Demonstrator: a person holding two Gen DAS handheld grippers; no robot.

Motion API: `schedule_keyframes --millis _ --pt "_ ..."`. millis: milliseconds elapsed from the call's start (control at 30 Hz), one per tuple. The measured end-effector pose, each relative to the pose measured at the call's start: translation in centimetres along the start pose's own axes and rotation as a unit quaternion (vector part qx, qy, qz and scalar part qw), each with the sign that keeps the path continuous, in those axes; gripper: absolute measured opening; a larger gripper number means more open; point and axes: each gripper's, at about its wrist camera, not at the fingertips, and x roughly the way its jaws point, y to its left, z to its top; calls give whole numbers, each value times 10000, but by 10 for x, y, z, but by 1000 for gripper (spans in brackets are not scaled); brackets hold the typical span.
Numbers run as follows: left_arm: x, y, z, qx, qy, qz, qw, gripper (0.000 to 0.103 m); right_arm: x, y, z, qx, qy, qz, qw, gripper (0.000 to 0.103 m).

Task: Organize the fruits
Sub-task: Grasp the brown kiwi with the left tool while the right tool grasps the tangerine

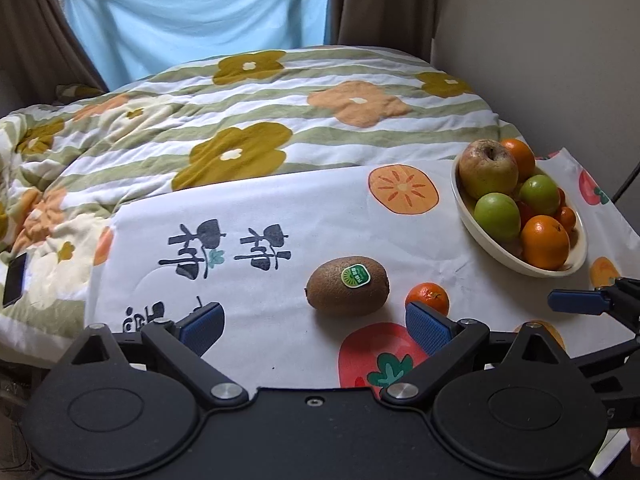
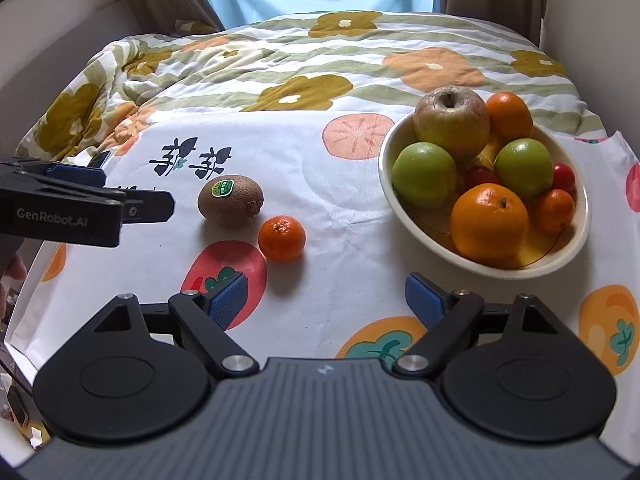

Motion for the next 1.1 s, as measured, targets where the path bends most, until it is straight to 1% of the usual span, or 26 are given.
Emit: schedule_keyframes --millis 167,267,467,533,600,700,800,867,933,1100 --pt "32 -2 8 90 138 -268 9995 98 15 12 -9 79 -4 -156 9998 101" --pt "45 -2 11 59 215 -407 9989 95 21 16 -11 106 13 -203 9997 100" --pt "63 -1 15 4 326 -509 9982 89 29 17 -13 212 19 -275 9994 98" --pt "68 -1 16 -22 374 -534 9979 85 30 17 -12 233 -15 -286 9993 98" --pt "72 0 17 -34 431 -580 9974 82 31 17 -10 232 -31 -284 9993 98" --pt "77 0 17 -34 535 -644 9965 82 35 17 -9 194 -39 -271 9994 98" --pt "80 0 16 -8 581 -713 9958 73 40 18 -7 179 -26 -249 9995 97" --pt "80 2 17 -53 572 -770 9954 71 41 19 -6 170 -24 -233 9996 97" --pt "79 3 17 -68 570 -801 9951 70 42 21 -4 144 -37 -222 9996 97" --pt "76 6 15 -20 560 -719 9958 69 44 24 0 24 -45 -196 9998 95"
